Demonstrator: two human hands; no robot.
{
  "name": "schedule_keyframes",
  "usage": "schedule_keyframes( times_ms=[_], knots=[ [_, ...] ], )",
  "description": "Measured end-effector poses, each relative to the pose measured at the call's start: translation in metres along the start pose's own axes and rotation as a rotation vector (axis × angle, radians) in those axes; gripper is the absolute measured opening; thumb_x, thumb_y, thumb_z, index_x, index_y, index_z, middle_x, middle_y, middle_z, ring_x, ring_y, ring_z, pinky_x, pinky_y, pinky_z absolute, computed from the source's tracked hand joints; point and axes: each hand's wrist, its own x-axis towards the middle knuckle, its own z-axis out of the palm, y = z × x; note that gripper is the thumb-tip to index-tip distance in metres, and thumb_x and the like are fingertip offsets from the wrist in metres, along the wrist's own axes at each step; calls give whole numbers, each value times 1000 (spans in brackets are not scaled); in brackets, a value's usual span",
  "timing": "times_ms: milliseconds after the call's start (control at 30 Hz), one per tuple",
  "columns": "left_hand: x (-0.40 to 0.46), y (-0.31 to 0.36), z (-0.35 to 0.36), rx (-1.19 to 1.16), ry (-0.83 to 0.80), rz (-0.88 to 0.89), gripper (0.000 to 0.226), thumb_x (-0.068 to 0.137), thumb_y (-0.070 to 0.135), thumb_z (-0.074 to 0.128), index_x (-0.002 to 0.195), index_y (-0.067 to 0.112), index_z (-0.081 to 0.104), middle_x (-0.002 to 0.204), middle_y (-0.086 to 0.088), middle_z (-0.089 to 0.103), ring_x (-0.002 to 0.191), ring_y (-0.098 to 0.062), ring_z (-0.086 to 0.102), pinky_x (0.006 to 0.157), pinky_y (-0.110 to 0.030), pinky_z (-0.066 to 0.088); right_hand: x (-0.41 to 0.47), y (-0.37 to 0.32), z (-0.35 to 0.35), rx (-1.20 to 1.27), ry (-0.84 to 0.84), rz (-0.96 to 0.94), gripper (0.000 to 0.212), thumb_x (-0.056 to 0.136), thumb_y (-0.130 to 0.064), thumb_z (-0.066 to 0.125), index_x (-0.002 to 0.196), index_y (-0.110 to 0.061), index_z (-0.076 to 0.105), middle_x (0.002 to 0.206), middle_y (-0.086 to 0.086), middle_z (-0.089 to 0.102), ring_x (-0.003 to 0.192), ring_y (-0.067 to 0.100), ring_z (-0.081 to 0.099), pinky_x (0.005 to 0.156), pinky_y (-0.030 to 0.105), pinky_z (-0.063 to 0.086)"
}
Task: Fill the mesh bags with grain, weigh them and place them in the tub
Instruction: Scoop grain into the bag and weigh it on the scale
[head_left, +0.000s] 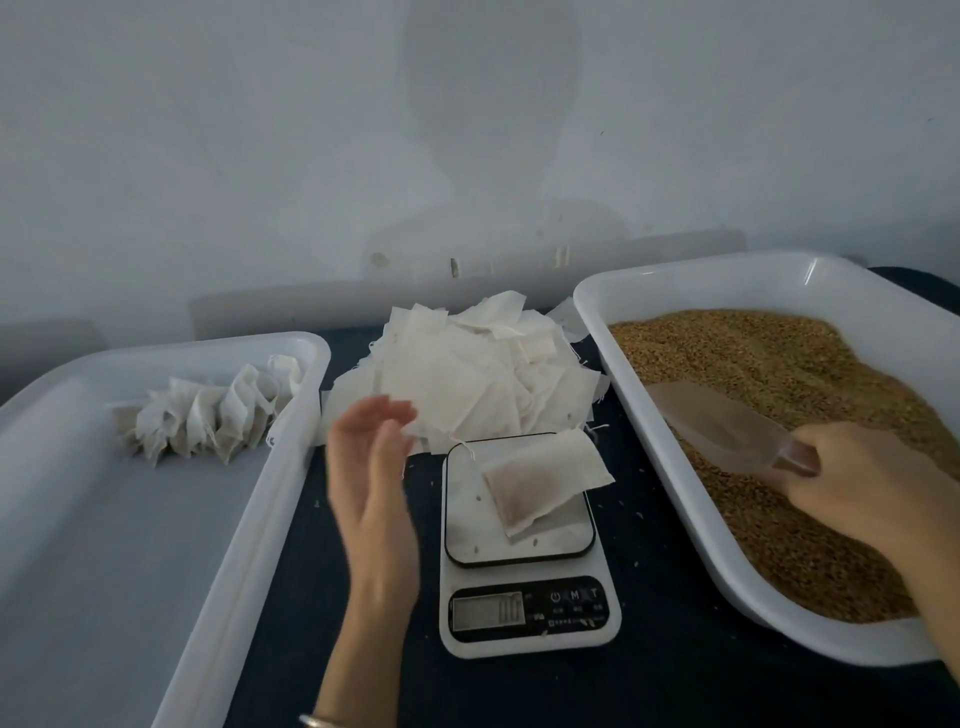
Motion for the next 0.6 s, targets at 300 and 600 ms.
schedule_keyframes(
  times_ms=[300, 600],
  knots=[
    [-9, 11, -28, 12, 342, -92, 28, 100, 16, 38, 83, 25, 58, 85, 1, 63, 85, -13, 62, 75, -23, 52, 5, 7, 3, -6, 32, 53, 12, 83, -34, 67, 88, -24, 63, 78, 2, 64, 70, 22, 62, 70, 39, 55],
    [-10, 13, -25, 6, 318, -100, 24, 100, 16, 39, 83, 20, 56, 87, -3, 61, 84, -13, 61, 72, -22, 52, 6, 5, 5, -72, 151, 83, 43, 75, -12, 70, 115, -18, 58, 84, 8, 56, 79, 32, 59, 74, 45, 55]
  ],
)
